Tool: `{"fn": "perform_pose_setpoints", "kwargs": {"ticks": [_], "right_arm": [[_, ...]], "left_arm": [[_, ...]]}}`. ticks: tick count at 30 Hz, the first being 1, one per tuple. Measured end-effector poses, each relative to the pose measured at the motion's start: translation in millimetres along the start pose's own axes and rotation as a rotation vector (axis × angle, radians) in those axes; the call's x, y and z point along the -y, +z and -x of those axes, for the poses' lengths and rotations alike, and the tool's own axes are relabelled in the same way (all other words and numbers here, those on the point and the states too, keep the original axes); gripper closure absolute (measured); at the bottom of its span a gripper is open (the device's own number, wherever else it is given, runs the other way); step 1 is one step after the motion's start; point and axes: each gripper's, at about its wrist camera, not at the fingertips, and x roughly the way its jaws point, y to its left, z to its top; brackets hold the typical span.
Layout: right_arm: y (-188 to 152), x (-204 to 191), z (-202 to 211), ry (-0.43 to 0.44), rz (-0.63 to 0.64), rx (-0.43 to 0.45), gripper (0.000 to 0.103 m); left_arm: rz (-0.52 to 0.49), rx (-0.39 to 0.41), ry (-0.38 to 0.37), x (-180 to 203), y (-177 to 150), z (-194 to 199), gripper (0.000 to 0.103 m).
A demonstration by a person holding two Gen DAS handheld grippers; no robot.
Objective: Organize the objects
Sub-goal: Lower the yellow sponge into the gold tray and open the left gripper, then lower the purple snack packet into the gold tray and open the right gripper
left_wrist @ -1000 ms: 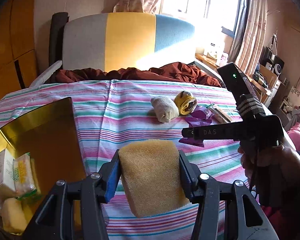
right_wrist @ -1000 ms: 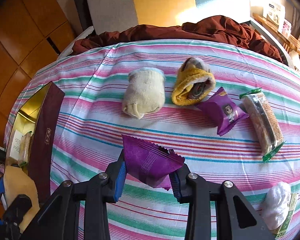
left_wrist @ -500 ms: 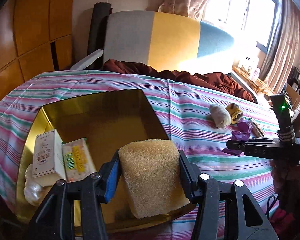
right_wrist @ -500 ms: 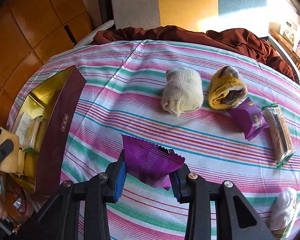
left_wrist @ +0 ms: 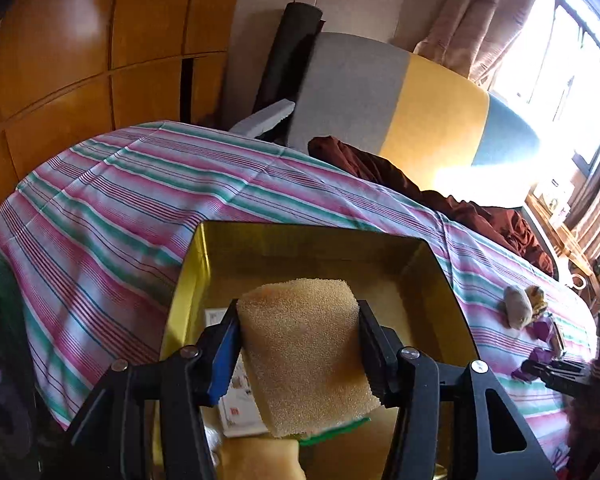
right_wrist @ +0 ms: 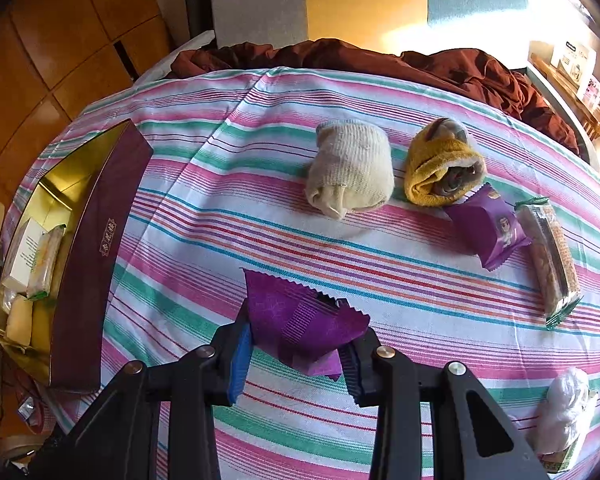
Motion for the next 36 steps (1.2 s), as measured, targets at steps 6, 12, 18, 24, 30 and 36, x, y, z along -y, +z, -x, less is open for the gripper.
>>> {"fn": "perform_pose_setpoints", "kwargs": {"ticks": [6,12,18,24,30,36], "right_arm": [[1,1,-3,-0.001,-0.004,-0.008,0.065],[0,1,-8,-0.019,0.006,-0.022,0.065],[0,2,-9,-0.026,0.006,-0.022,0.065],[1,0,-10,-0.029,0.006,-0.023,0.065],[0,-1,-10,-0.039,0.013,-0.020,0.065],[-1,-4,-9,-0.046,0.010,-0.015,0.065]], "left_arm": [[0.019,0.008,0.063,-17,32,-34,0.040],[0.041,-0.021,0.115,-24,35,-56,0.036],[0.024,-0.031,0.130,-19,11,-52,0.026],[-0.027,-0.015,0.184,-13,9,-49,0.012],[-0.019,0.051,0.190,-9,5,-18,0.009],[-0.034,0.119,0.152,6,-15,21,0.001]]}}
